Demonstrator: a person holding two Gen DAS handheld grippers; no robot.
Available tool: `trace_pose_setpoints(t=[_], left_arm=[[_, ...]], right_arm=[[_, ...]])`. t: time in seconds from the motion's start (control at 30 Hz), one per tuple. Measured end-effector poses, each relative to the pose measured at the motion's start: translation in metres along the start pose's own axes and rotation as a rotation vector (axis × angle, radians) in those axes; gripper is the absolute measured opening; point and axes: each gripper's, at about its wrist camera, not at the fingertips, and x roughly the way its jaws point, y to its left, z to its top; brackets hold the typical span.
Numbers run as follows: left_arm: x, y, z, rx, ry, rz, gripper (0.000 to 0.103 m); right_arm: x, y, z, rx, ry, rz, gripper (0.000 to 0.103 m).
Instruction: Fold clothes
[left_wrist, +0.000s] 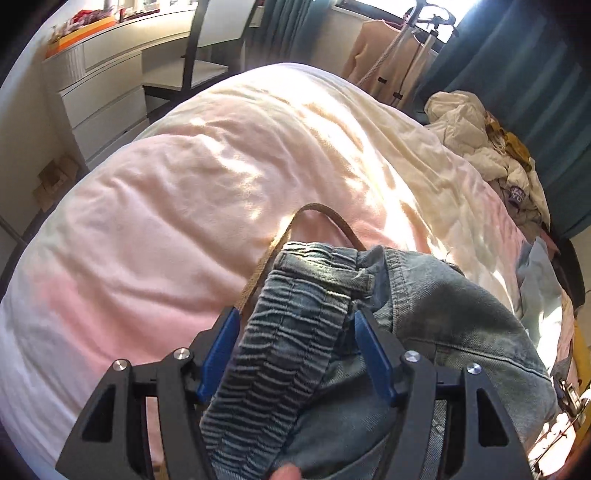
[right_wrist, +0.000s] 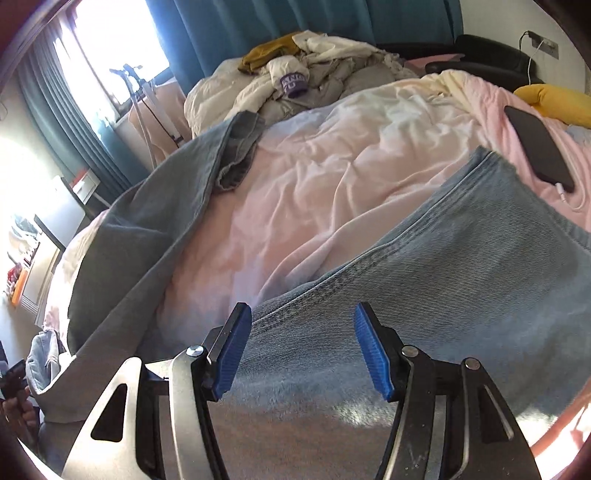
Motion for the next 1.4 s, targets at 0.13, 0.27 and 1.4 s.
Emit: trace_pose_setpoints(t=[0.13,0.27,1.4], left_arm=[[0.022,-0.001,0.004,0.034,0.059,0.038,0.066],[0.026,-0.017,0.003,0.088,0.021,0.126,0.058],[-0.057,0.045,0.02,-0.328,-0.373,0.341,0.025]], right_arm=[[0.015,-0.001,-0.001,0.013,0.032,0.006,0.058],[0.024,0.0,0.0,0.011,0.041,-0.006,0.058],[0.033,0.019,0.005,-0.051,0.008,0.041,0.059]])
